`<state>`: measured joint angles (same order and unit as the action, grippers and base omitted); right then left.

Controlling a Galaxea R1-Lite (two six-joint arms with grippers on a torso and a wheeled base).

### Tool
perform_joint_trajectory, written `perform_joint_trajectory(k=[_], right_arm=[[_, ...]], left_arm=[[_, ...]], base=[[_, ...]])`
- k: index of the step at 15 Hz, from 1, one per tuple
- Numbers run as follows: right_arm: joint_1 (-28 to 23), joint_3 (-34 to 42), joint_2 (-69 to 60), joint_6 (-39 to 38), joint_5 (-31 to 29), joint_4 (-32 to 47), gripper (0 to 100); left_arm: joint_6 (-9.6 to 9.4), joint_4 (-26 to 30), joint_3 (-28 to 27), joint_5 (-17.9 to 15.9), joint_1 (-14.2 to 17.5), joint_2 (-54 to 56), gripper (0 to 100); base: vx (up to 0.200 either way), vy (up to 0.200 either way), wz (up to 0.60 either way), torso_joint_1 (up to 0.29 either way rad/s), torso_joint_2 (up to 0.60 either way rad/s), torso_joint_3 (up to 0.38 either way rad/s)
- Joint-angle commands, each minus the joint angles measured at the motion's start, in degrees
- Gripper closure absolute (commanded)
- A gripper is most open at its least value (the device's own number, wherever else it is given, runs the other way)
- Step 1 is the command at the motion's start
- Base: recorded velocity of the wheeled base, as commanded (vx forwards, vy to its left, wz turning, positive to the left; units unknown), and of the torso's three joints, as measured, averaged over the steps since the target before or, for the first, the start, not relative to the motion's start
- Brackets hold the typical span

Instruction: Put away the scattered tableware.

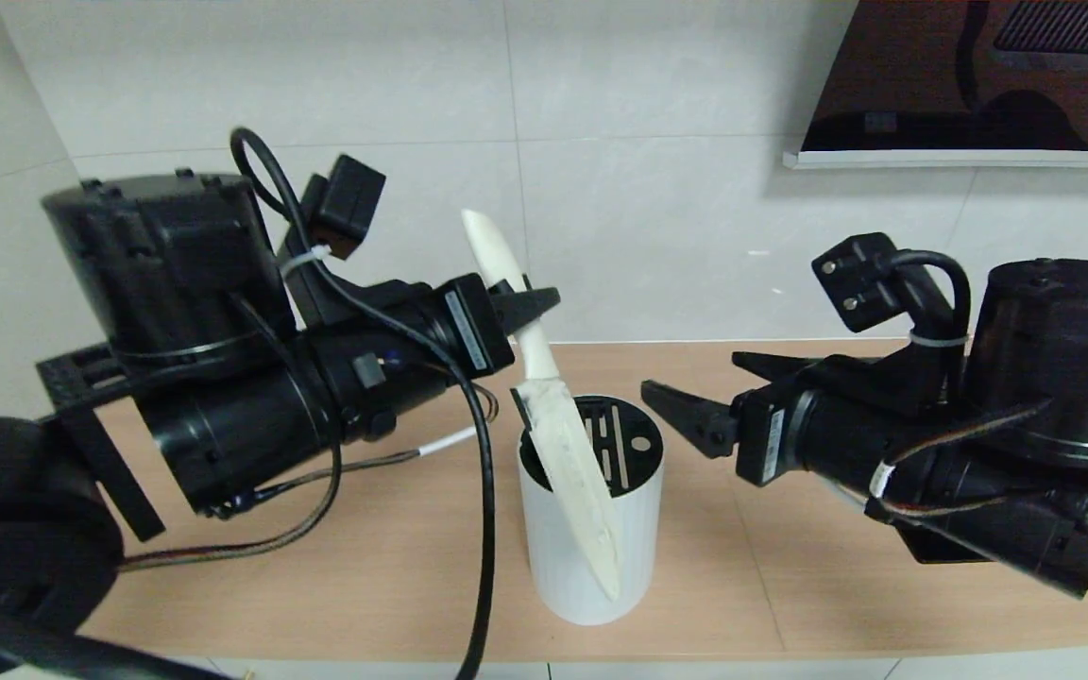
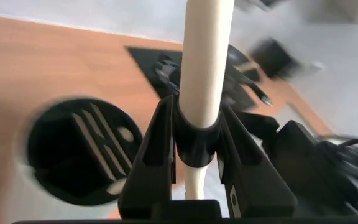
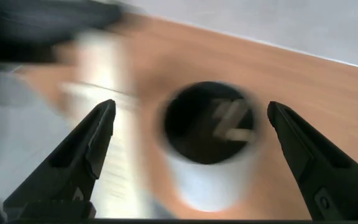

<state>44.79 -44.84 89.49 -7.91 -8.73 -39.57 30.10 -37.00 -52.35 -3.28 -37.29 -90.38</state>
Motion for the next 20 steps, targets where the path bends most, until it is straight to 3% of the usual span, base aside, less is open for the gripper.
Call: perform_joint_trajectory(k=[1,2,5,8,9,10,12,13,20], right_arm=[[-5.1,0.0,-1.6,0.0,0.6,0.6,0],[-6.5,0.0,-1.5,0.0,0.6,0.7,0],[-8.0,-0.1,-1.2,0.0,0.6,0.7,0],[-8.0,-0.2,-0.6,0.0,0.5,0.7,0],[-8.0,-0.1,-0.5,0.0,0.5,0.7,0],[-8.0,-0.1,-0.5,0.1,0.5,0.7,0],[-8.0,-0.1,-0.3,0.1,0.5,0.7,0],[-8.0,-0.1,0.0,0.1,0.5,0.7,0],[-8.0,0.0,0.2,0.2,0.3,0.7,0]], left_arm=[[-4.96,4.0,-5.9,3.1,0.0,2.2,100],[-8.21,4.2,-6.9,6.4,0.0,1.9,100],[-11.55,2.7,-4.2,15.4,-3.5,2.4,100],[-19.29,-2.8,-2.7,23.3,-5.9,1.3,100],[-20.17,-3.8,-2.7,24.9,-6.5,0.6,100],[-21.4,-6.0,-2.9,27.4,-7.4,-0.6,100],[-26.76,-14.4,-3.4,35.2,-8.4,-5.7,100],[-27.9,-16.5,-3.9,36.5,-8.4,-7.1,100],[-28.08,-19.9,-4.1,36.8,-8.4,-10.9,100]], base=[[0.0,0.0,0.0,0.0,0.0,0.0],[0.0,0.0,0.0,0.0,0.0,0.0],[0.0,0.0,0.0,0.0,0.0,0.0],[0.0,0.0,0.0,0.0,0.0,0.0],[0.0,0.0,0.0,0.0,0.0,0.0],[0.0,0.0,0.0,0.0,0.0,0.0],[0.0,0.0,0.0,0.0,0.0,0.0],[0.0,0.0,0.0,0.0,0.0,0.0],[0.0,0.0,0.0,0.0,0.0,0.0]])
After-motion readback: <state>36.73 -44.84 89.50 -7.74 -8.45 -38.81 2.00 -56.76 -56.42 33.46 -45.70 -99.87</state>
